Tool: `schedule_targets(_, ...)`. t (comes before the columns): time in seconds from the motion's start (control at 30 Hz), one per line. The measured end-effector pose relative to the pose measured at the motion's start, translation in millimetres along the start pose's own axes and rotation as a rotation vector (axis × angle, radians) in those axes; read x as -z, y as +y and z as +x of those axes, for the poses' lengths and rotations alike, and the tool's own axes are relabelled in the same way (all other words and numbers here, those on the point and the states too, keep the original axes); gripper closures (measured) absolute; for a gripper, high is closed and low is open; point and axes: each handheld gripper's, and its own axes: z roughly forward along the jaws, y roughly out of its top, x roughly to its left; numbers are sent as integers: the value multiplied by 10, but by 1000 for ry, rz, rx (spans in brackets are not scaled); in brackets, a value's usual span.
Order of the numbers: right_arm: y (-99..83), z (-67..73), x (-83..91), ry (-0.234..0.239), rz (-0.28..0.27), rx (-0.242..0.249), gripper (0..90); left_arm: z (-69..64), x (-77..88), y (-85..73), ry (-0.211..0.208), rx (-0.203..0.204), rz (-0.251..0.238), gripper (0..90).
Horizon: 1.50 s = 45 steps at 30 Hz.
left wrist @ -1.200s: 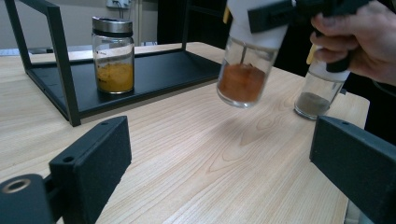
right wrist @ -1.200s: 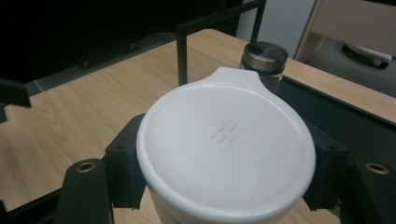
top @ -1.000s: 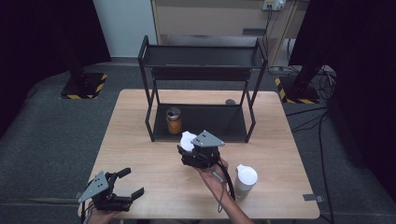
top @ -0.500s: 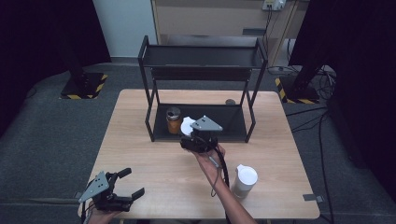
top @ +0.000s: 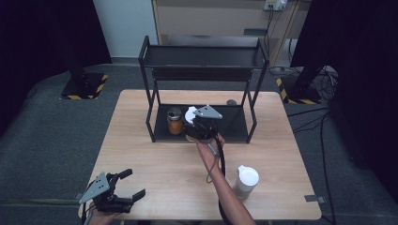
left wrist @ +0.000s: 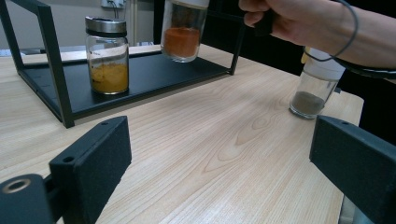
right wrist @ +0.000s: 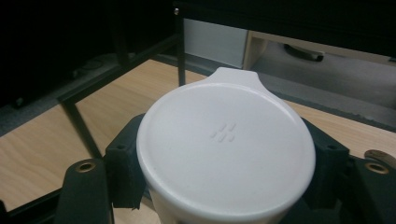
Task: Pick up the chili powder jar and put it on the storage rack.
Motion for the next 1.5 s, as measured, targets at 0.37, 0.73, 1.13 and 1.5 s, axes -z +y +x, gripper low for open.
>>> schedule_targets(0.37,-7,-16,-253,-87,12,-25,312,10,-1,-4,-9,-3,-2,47)
schedule_targets(0.73,-23,-52,-496,-142,23,-61,313,12,-5,-2,-12,-6,1,48)
schedule_targets(1.13,-104,-110,-662,-150,51,-63,312,18,-7,-4,-15,-4,2,48)
schedule_targets(1.5,-166,-159,-742,-141,68,-79,312,17,-8,-2,-12,-4,5,48)
